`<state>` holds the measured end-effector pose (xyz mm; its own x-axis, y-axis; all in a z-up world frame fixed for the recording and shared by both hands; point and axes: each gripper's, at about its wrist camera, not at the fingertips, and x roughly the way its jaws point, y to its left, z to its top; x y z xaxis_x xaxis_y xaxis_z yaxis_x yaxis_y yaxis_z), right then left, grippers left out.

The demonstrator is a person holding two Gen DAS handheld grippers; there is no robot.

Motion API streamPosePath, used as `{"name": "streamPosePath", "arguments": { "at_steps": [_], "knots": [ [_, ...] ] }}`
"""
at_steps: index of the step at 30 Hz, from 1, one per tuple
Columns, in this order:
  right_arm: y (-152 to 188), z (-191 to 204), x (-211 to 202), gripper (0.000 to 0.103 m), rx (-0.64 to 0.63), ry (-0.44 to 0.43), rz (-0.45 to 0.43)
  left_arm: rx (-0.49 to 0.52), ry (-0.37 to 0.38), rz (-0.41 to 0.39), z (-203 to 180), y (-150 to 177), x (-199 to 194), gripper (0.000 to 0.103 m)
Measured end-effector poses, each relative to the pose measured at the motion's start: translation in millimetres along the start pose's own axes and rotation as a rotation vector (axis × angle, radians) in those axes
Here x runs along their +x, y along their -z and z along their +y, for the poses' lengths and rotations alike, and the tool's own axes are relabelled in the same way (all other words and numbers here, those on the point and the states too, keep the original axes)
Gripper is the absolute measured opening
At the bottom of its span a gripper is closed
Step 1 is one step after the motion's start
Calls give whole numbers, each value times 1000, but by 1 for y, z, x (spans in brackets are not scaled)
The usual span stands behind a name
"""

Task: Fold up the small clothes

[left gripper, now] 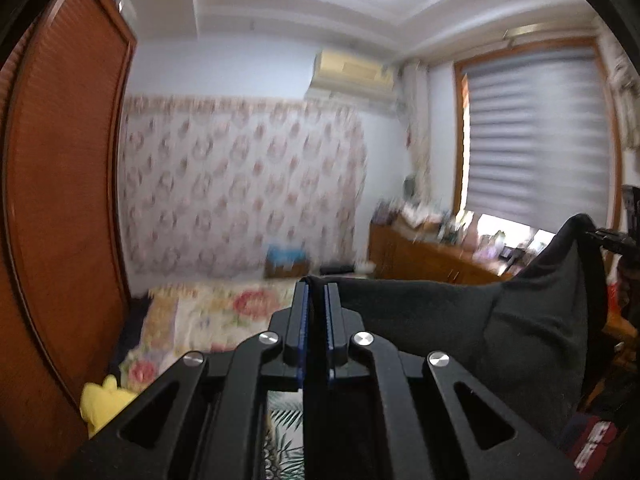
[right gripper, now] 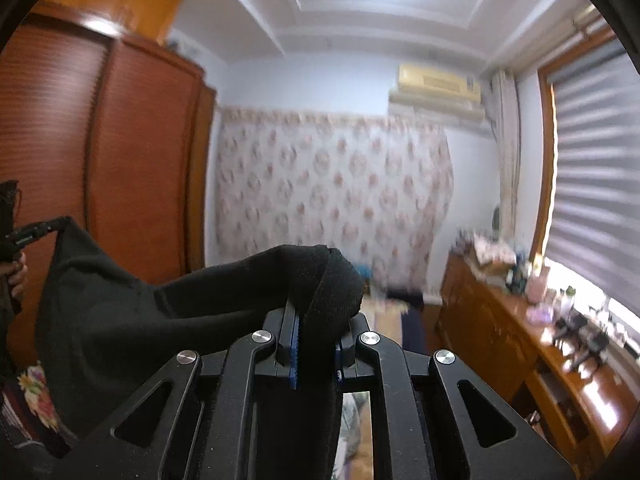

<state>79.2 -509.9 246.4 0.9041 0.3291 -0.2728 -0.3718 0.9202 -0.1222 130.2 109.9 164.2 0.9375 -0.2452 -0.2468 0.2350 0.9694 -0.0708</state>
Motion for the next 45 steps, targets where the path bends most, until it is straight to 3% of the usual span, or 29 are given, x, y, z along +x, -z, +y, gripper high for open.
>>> {"name": "streamPosePath", "arguments": {
  "at_steps": [4, 6, 8, 11, 18, 23, 27, 36, 45],
  "knots": [
    [56, -22, 109, 11, 48, -6, 157, -24, -94, 153, 18, 53, 98, 6],
    [89, -32, 161, 18, 75, -13, 251, -80, -66, 265, 30, 79, 138, 7],
    [129, -43, 217, 33, 119, 22, 396, -85, -53, 317, 26, 96, 152, 12],
    [178, -53, 258, 34, 163, 67, 523, -58, -20, 367, 10, 115, 147, 18],
    [198, -38, 227, 36, 151, 32, 519, 13, 33, 432, -23, 136, 120, 25],
    [215, -13, 197, 52, 163, -9, 505, 19, 79, 497, -46, 170, 107, 25],
    [250, 3, 177, 54, 176, -23, 555, -6, 106, 565, -55, 201, 100, 25],
    [306, 21, 163, 54, 208, -49, 640, -39, 66, 674, -55, 256, 89, 25],
    [318, 31, 157, 54, 161, -2, 622, -67, 7, 656, -44, 266, 65, 25]
  ]
}}
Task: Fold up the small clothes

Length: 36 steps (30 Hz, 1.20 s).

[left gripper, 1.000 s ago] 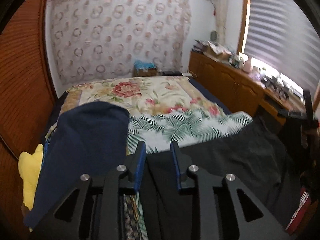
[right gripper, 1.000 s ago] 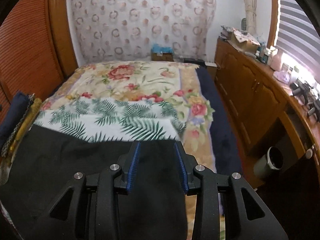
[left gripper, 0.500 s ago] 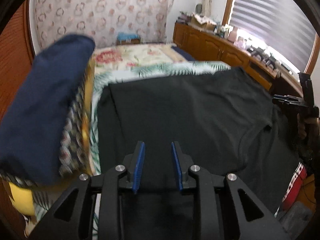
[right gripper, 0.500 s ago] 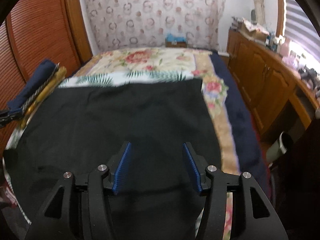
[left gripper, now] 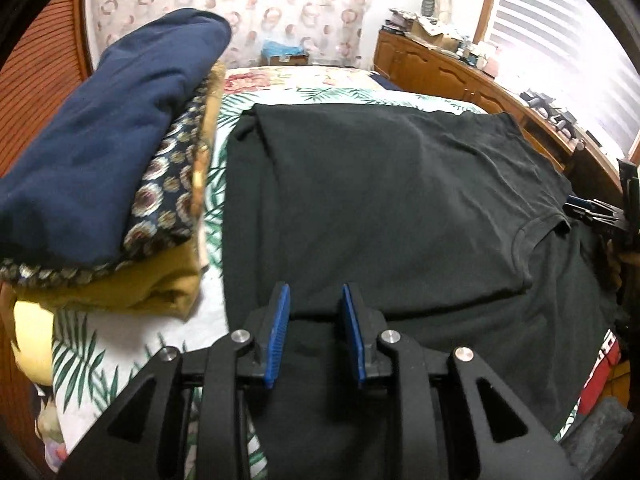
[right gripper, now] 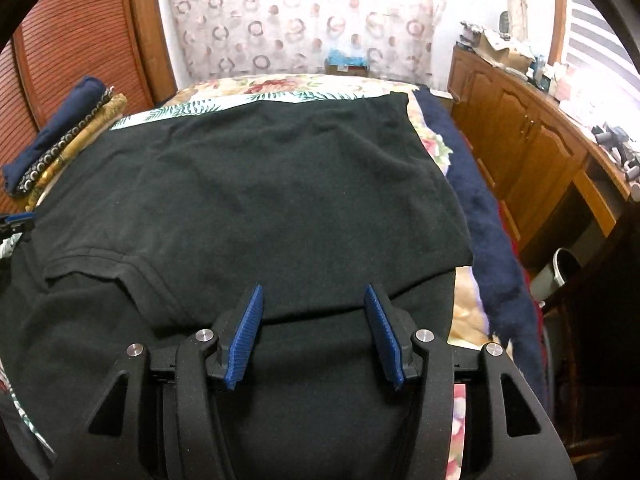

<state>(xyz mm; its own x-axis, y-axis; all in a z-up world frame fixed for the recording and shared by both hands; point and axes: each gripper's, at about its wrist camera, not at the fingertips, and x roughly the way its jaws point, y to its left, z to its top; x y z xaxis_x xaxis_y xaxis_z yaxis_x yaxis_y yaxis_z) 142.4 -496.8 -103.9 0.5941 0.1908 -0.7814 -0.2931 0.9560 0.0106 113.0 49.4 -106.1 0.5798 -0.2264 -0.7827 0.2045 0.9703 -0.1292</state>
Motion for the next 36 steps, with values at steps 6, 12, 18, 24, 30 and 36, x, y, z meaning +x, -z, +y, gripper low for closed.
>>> {"name": "streamPosePath", "arguments": {
  "at_steps": [6, 12, 18, 24, 30, 36],
  "knots": [
    [3, 3, 1, 54, -8, 17, -9, -28, 5, -2, 6, 6, 0, 25],
    [3, 4, 0, 54, -5, 12, -10, -39, 19, 10, 3, -3, 5, 25],
    [3, 3, 0, 54, -5, 12, -10, -79, 57, 11, 8, -15, 11, 25],
    [3, 3, 0, 55, -4, 11, -10, -43, 25, -77, 5, -17, 0, 3],
    [3, 3, 0, 55, -5, 12, -10, -52, 31, -203, 0, -21, -32, 2],
    [1, -6, -5, 54, 43, 11, -16, -48, 26, -222, -7, -25, -36, 2]
  ]
}}
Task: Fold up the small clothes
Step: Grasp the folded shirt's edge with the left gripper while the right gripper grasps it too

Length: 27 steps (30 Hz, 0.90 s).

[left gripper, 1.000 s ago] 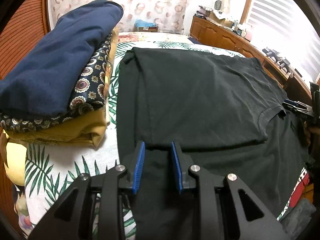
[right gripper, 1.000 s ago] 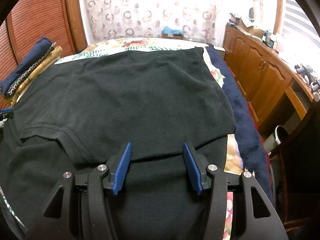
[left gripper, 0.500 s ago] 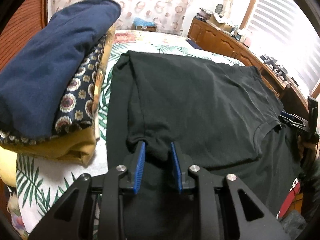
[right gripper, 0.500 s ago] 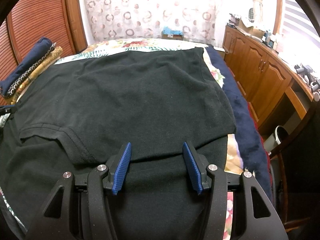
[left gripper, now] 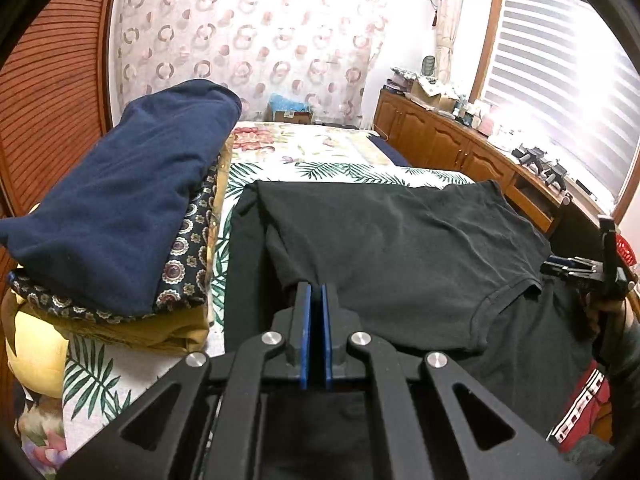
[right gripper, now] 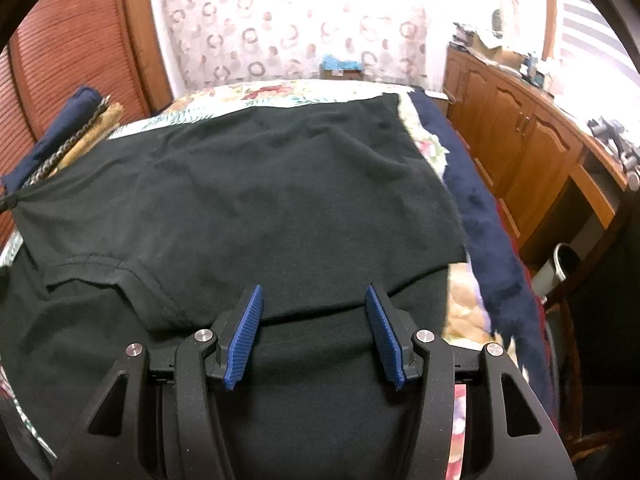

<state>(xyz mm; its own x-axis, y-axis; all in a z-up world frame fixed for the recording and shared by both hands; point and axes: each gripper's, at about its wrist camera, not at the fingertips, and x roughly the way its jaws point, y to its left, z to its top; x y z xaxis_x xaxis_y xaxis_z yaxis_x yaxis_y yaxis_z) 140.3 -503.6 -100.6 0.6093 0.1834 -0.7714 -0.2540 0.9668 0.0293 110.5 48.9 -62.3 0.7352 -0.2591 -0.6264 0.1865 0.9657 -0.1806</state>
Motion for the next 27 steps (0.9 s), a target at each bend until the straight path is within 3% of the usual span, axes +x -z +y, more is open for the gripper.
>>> {"name": "streamPosePath", "arguments": {
  "at_steps": [13, 15, 20, 22, 27],
  "knots": [
    [-19, -30, 7, 54, 106, 4, 34, 10, -13, 3, -6, 4, 6, 2],
    [-24, -29, 12, 50, 96, 21, 35, 15, -16, -1, -7, 4, 6, 2],
    [-27, -26, 19, 12, 44, 90, 38, 27, -24, -27, -10, 3, 2, 2],
    [-28, -26, 19, 4, 30, 102, 23, 32, -27, -46, -12, 2, -1, 2],
    [-32, -25, -6, 1, 29, 97, -89, 26, -12, -103, -15, -5, -19, 2]
  ]
}}
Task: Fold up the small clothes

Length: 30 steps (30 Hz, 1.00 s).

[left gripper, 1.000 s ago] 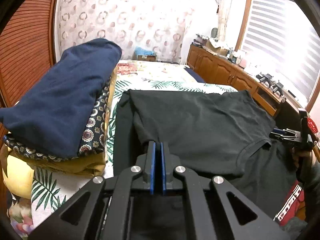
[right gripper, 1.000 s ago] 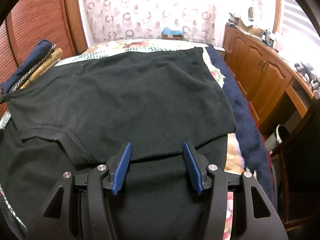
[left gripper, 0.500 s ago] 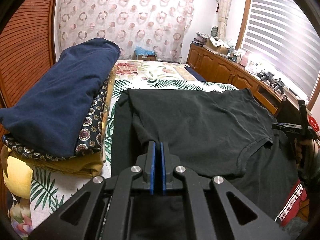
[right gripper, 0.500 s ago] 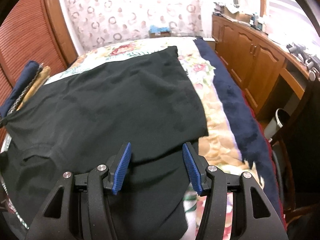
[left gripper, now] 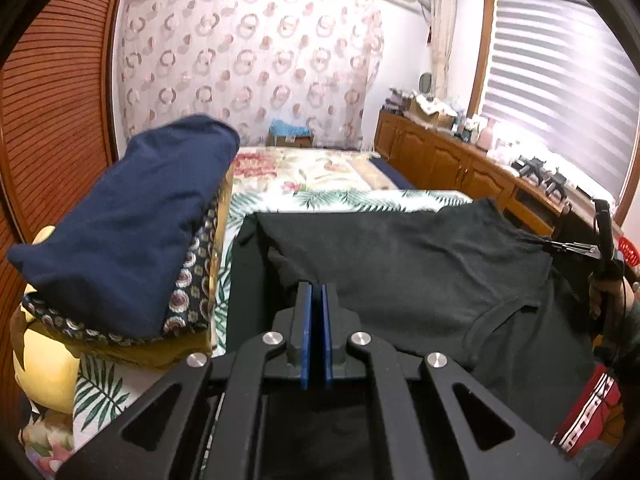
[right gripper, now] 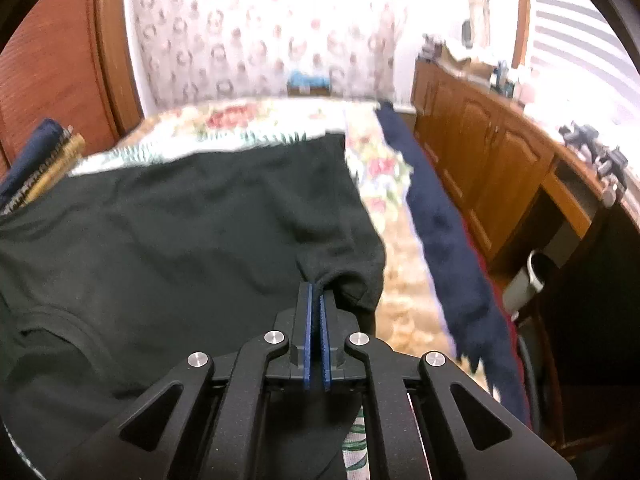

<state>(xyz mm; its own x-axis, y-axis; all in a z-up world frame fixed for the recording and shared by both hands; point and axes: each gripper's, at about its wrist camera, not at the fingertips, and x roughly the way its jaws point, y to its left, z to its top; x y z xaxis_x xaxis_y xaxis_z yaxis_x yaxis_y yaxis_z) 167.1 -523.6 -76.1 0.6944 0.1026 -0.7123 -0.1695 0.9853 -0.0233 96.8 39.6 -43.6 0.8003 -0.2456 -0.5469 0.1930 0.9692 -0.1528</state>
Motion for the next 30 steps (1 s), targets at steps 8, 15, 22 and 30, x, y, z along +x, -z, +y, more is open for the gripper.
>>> {"name": "streamPosePath", "arguments": {
  "at_steps": [8, 15, 22, 30],
  "knots": [
    [-16, 6, -56, 0, -13, -40, -136, -1, 25, -71, -4, -12, -37, 2],
    [-12, 11, -115, 0, -46, -88, -176, -14, 36, -87, 1, -3, -74, 2],
    [13, 16, -163, 0, -76, -106, -149, -9, 37, -40, 0, 29, -101, 2],
    [59, 18, -142, 0, -63, -100, -5, -14, -24, 124, 9, 69, -81, 8]
  ]
}}
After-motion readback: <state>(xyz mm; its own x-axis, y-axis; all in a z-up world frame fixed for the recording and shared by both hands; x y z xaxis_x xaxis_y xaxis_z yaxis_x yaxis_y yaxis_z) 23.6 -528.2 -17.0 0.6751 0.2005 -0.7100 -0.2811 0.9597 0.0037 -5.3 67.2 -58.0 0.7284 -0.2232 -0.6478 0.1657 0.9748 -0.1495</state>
